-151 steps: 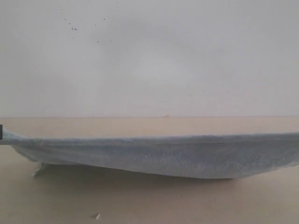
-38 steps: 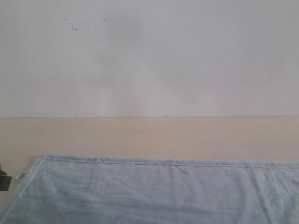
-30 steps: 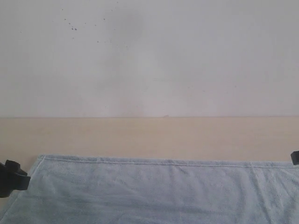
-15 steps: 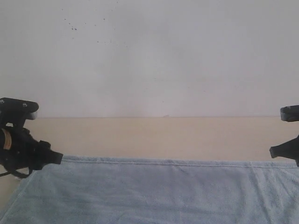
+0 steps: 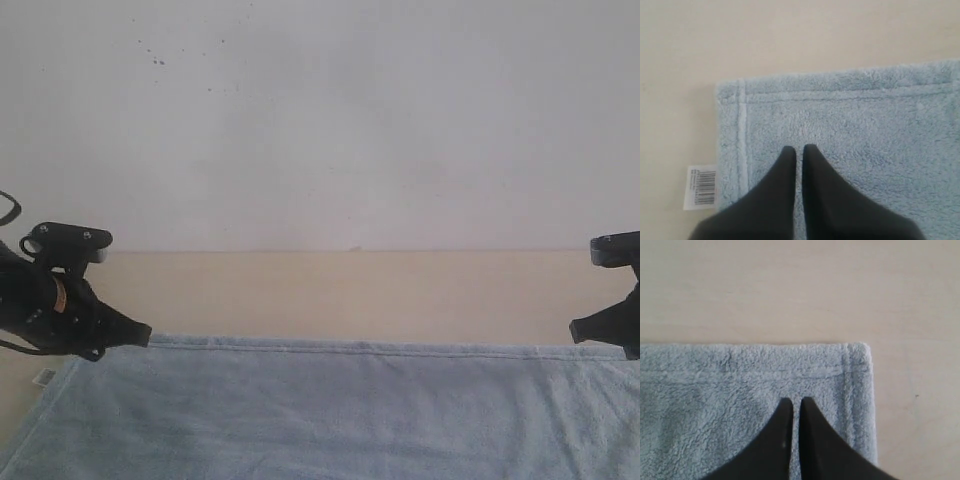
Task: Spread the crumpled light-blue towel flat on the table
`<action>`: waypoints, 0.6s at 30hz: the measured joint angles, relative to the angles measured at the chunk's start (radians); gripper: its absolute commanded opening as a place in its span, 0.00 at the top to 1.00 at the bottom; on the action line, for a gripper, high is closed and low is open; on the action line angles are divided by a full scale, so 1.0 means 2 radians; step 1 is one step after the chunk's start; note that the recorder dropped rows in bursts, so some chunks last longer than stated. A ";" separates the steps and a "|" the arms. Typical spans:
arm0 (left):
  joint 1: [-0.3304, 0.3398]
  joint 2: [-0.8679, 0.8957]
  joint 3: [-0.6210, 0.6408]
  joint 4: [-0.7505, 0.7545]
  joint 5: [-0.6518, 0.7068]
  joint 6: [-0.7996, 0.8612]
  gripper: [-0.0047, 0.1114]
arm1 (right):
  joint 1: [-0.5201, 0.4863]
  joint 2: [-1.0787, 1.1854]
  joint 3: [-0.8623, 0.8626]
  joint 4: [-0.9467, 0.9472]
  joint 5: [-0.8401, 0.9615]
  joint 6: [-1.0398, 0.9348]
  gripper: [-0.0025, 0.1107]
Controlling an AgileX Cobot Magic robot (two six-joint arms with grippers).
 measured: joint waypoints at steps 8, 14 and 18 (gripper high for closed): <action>0.003 0.034 -0.001 0.000 -0.028 0.000 0.93 | 0.000 0.000 0.000 -0.002 -0.002 -0.009 0.93; 0.008 0.036 -0.002 0.001 -0.045 0.000 0.93 | 0.000 0.001 0.000 -0.004 0.002 -0.009 0.93; 0.016 0.036 -0.002 0.002 -0.044 0.000 0.93 | 0.000 0.030 0.000 -0.006 0.005 -0.009 0.93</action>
